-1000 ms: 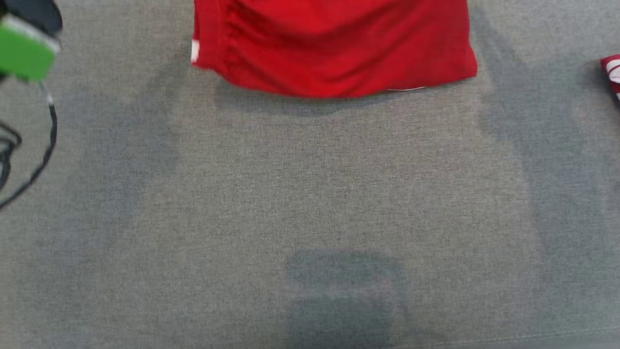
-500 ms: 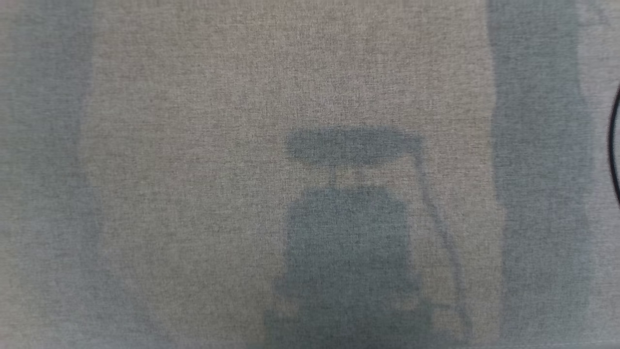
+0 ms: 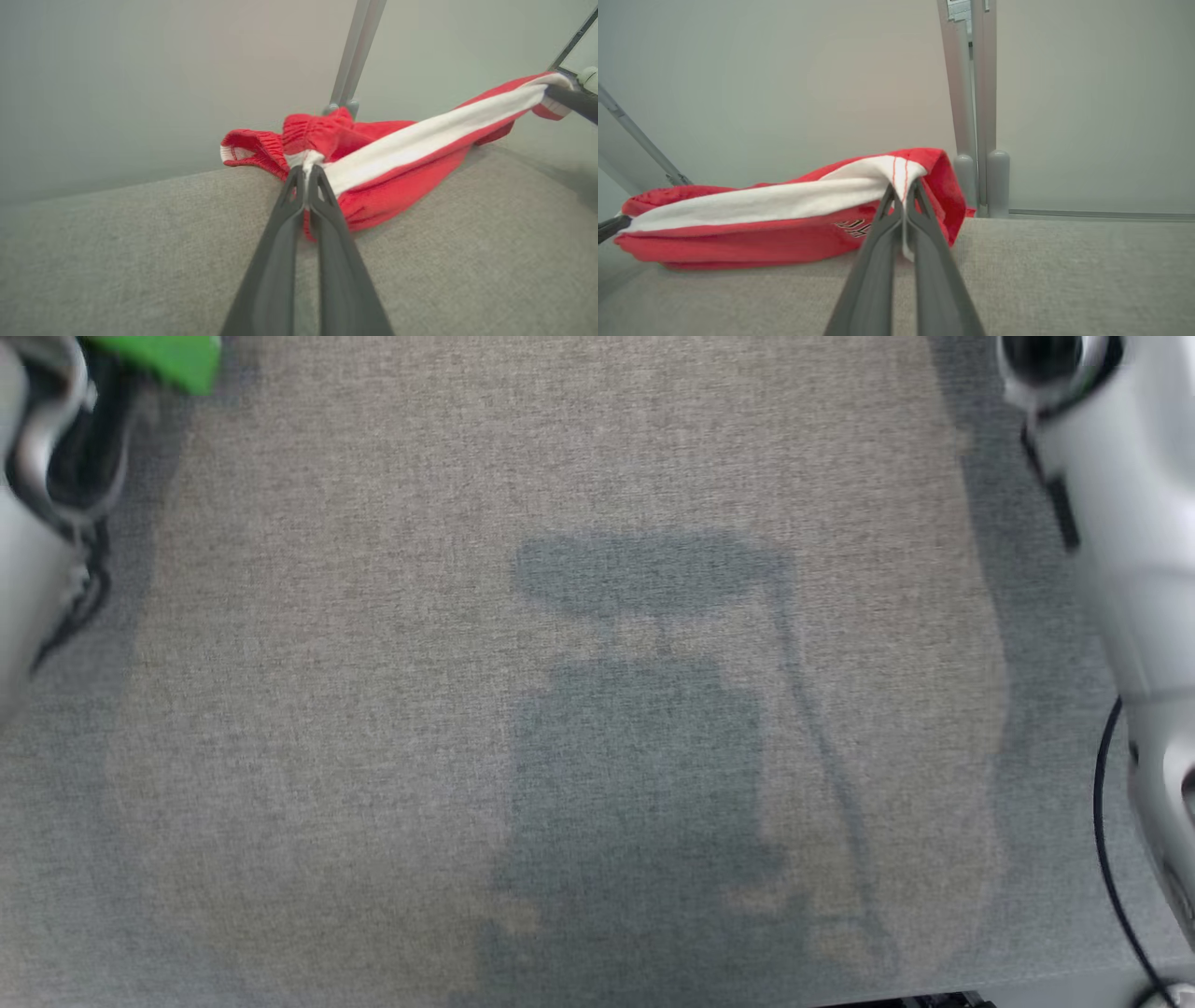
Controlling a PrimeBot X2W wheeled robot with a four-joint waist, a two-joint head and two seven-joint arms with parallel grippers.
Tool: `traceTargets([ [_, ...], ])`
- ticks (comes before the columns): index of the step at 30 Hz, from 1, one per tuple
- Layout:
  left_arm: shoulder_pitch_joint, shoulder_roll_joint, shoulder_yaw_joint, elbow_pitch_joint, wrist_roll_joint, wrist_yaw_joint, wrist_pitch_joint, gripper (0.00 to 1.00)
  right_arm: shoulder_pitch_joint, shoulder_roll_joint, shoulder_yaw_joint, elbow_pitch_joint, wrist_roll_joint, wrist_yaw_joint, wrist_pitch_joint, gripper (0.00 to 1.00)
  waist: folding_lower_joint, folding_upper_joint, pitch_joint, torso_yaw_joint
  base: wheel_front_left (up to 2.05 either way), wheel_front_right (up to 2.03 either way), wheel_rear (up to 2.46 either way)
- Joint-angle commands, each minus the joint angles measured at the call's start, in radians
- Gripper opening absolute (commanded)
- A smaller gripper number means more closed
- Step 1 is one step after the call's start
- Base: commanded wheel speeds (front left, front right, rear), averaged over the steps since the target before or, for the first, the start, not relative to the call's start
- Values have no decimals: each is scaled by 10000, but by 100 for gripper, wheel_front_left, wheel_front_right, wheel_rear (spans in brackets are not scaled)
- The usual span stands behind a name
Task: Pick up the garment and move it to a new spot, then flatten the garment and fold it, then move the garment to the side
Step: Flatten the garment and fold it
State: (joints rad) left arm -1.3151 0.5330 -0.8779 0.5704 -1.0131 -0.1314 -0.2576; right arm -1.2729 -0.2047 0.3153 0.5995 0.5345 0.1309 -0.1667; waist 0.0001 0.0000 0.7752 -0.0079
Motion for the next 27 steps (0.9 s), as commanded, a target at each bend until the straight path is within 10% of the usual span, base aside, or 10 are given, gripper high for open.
traceTargets([
  [1, 183, 145, 52, -61, -150, 17, -63, 0, 256, -157, 75, -161, 105, -4, -126, 0, -1, 0, -173, -114, 0, 0, 0],
  [12, 4512, 553, 1820, -2335, 331, 25, -80, 0, 5277, -2083, 168, -3482, 1677, -23, -723, 0, -1, 0, -1813, -82, 0, 0, 0],
  [19, 8406, 323, 3006, -3914, 734, 42, -83, 0, 9727, -2195, -763, -5741, 1745, -26, -314, 0, -1, 0, -3250, -125, 0, 0, 0],
  [27, 12671, 777, 3655, -7138, 102, 1463, 65, 0, 14102, -1519, -2536, -8949, 1491, -55, 709, 0, -1, 0, -3245, -395, 0, 0, 0],
])
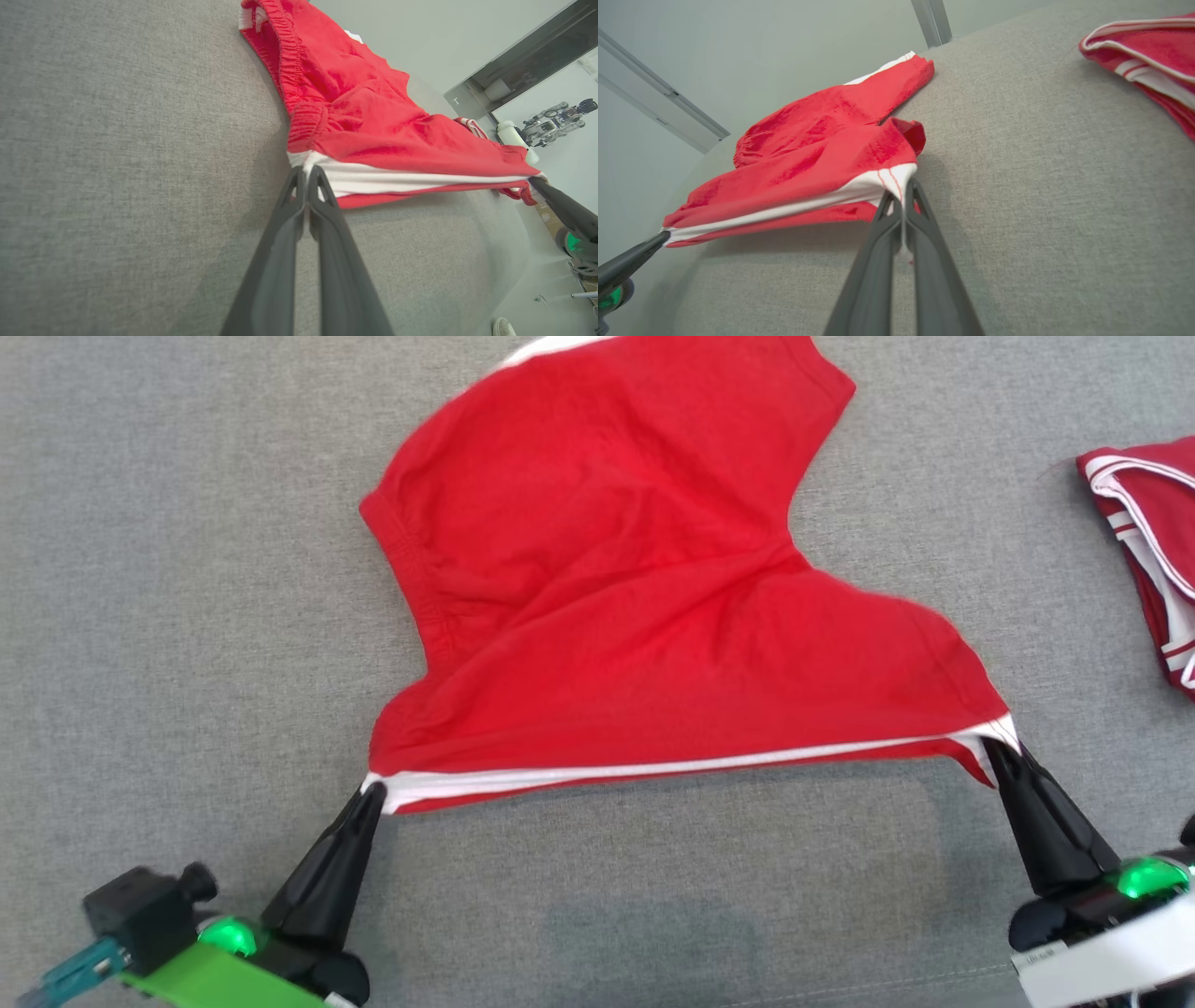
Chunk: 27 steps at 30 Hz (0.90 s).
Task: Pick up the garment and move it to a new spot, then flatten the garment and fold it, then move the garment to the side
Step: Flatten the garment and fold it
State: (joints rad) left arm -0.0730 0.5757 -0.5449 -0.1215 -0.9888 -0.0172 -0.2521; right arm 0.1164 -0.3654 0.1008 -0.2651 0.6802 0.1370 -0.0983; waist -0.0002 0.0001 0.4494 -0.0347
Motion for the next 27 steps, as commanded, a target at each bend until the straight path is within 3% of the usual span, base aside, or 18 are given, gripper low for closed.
traceTargets([
  [1, 592, 474, 379, -707, -323, 531, 117, 0, 435, 174, -542, -721, -12, -116, 182, 0, 2, -1, 103, -135, 0, 0, 0],
  [6, 813, 1050, 768, -2630, -893, 1273, 909, 0, -262, 659, -1155, -1932, 179, -107, 1174, 0, 2, -1, 565, -139, 0, 0, 0],
  [13, -1400, 1172, 1479, -3251, -2206, 1813, 2688, 0, -3606, 800, -1507, -872, 340, -83, 3411, 0, 2, -1, 1458, 178, 0, 0, 0],
  [16, -2871, 1450, 1676, -2756, -2311, 2148, 3627, 0, -5794, 969, -1584, 346, 123, -84, 4420, 0, 2, -1, 1935, 232, 0, 0, 0],
  [19, -4192, 1334, 1545, -2002, -2167, 2266, 4243, 0, -7721, 1289, -1482, 1763, -375, -109, 4908, 0, 2, -1, 2337, 362, 0, 0, 0],
  [22, -5731, 866, 1145, -968, -2035, 2158, 4747, 0, -9696, 1500, -1165, 3338, -1269, -92, 5041, 0, 2, -1, 2775, 576, 0, 0, 0],
  [27, -7064, 80, 613, 508, -1654, 1965, 4921, 0, -11179, 1691, -930, 5054, -1880, -81, 4716, 0, 2, -1, 2970, 814, 0, 0, 0],
])
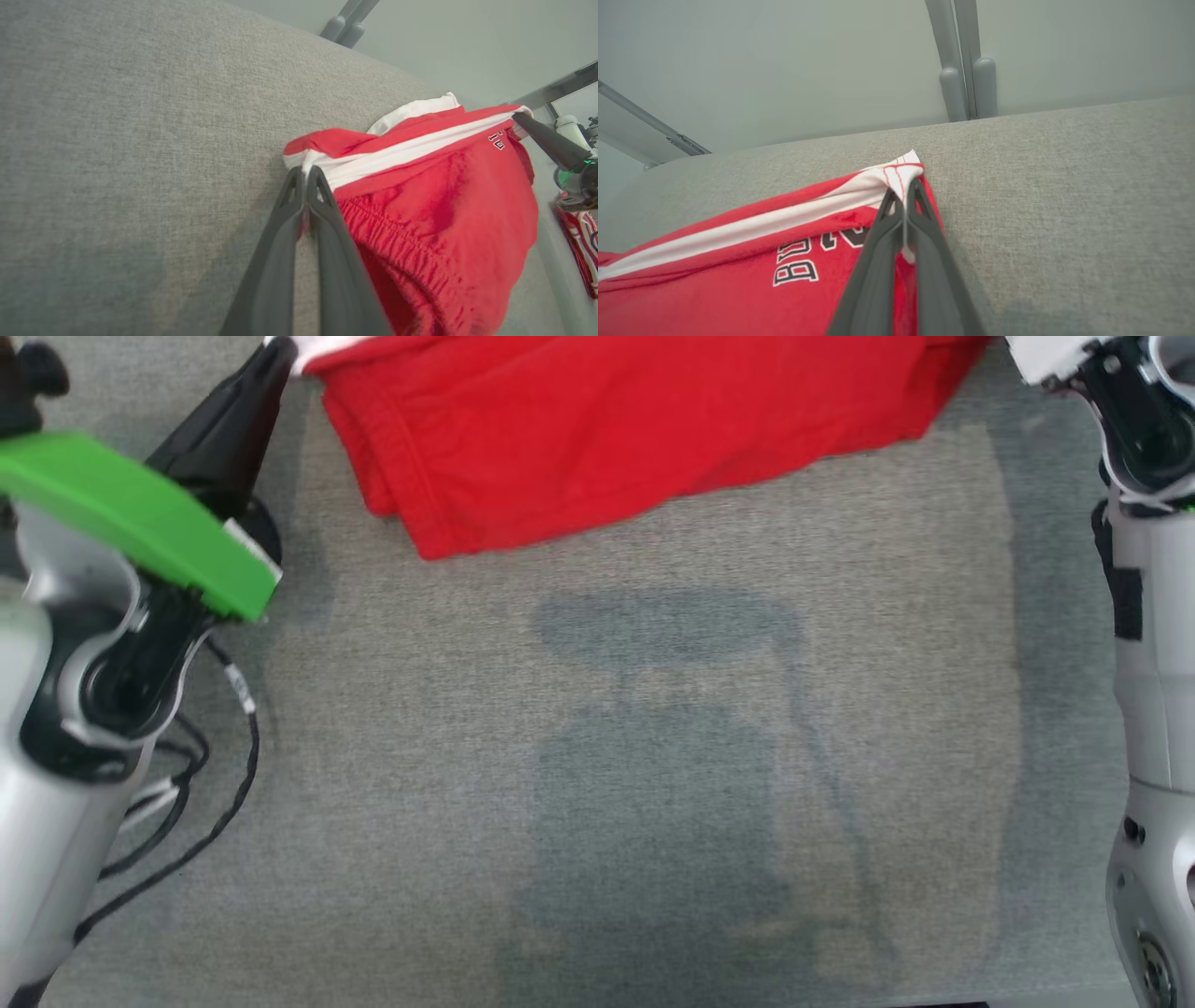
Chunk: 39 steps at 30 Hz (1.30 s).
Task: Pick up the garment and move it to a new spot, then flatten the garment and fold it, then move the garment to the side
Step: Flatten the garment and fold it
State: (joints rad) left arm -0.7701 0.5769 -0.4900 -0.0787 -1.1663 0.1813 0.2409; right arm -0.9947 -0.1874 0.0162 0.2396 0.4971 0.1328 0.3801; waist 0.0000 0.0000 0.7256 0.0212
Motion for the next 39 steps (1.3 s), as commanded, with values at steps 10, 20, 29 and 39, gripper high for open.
traceTargets([
  [10, -1102, -848, -510, 2044, 394, -265, -42, 0, -1272, -48, 611, 1754, -440, -31, -813, 0, 0, 0, 137, 511, 0, 0, 0],
  [20, -1339, -1076, -669, 2696, 728, -345, -366, 100, -1679, -87, 726, 2481, -537, -30, -1198, 100, 0, 0, 113, 461, 0, 0, 0],
  [29, -980, -765, -651, 2041, 1081, -420, -906, 100, -1156, -258, 1054, 1927, -346, -22, -1005, 100, 0, 0, -214, 401, 0, 0, 0],
  [39, 318, 13, -601, -489, 2191, 235, -2163, 100, -258, -517, 332, 1875, -798, -21, 516, 100, 0, 0, -632, 877, 0, 0, 0],
])
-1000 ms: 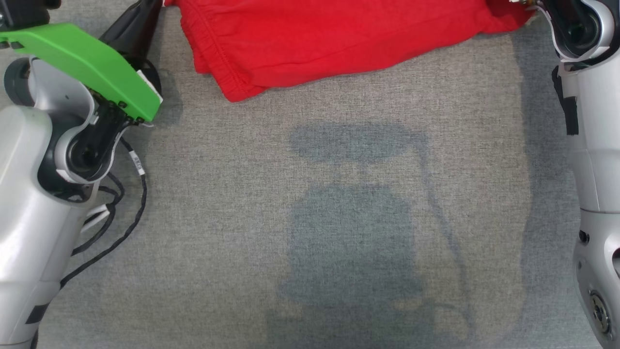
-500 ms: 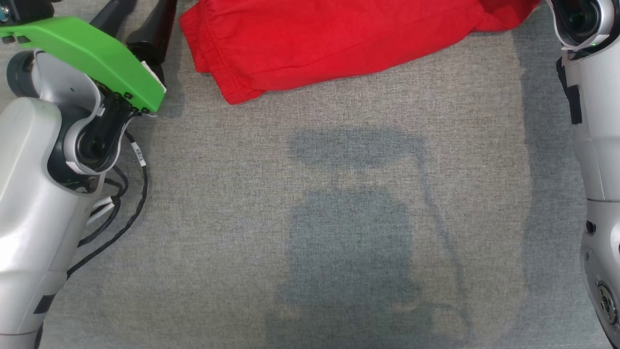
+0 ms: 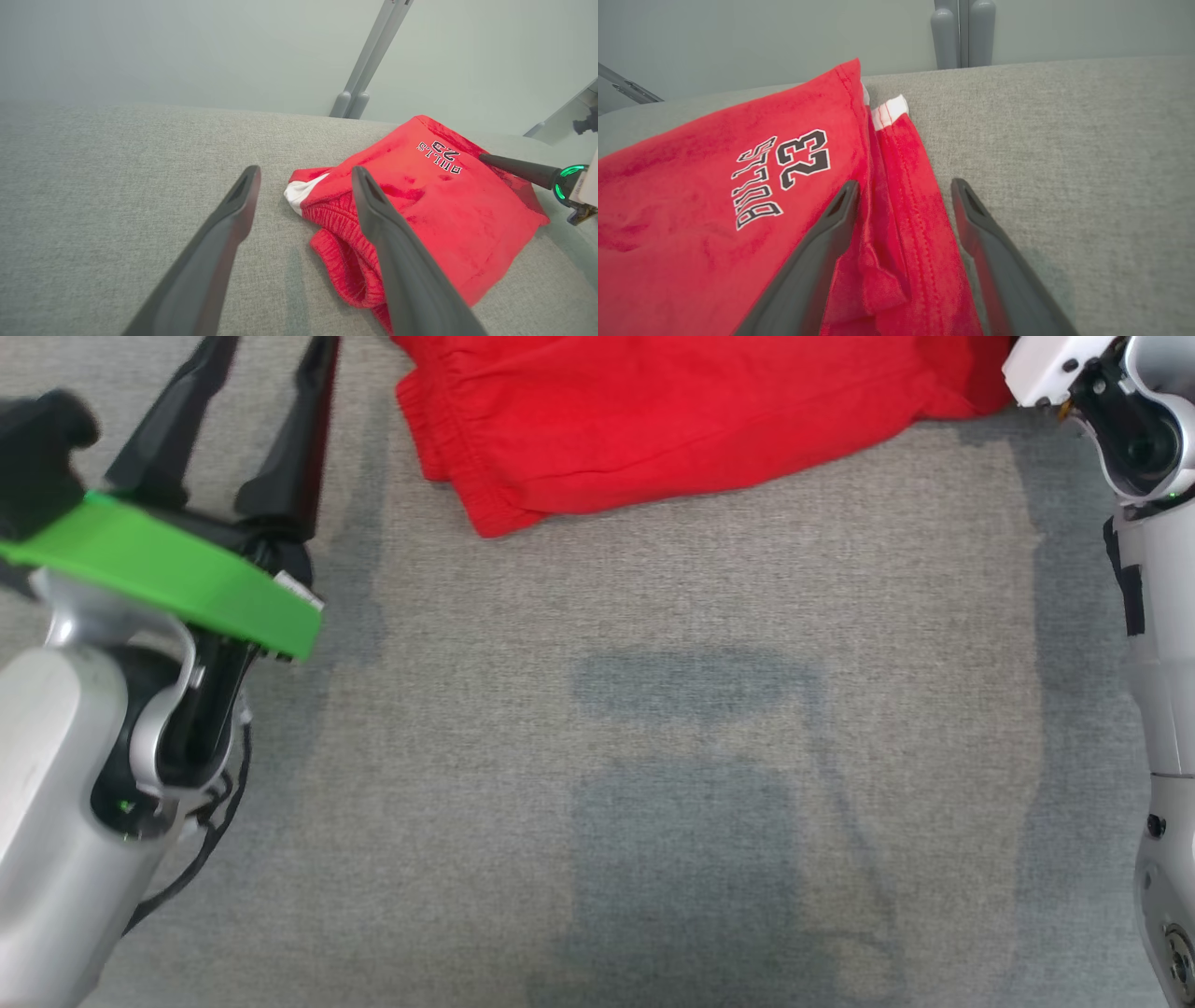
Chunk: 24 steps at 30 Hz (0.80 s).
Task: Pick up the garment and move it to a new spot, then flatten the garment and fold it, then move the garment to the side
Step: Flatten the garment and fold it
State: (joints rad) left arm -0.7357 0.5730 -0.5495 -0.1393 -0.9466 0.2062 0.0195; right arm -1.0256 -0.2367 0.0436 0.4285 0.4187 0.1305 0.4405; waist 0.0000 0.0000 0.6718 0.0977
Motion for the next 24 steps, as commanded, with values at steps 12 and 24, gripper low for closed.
traceTargets([
  [12, 2431, 103, 408, -787, 223, 851, -1688, 100, 668, 471, -747, 358, 243, 2, 2605, 100, 0, 0, -857, 1139, 0, 0, 0],
  [24, 3862, 42, 239, -164, 157, 642, -2364, 100, 2258, 128, -1594, -309, 566, 1, 3235, 0, 0, 0, -2487, 843, 0, 0, 0],
])
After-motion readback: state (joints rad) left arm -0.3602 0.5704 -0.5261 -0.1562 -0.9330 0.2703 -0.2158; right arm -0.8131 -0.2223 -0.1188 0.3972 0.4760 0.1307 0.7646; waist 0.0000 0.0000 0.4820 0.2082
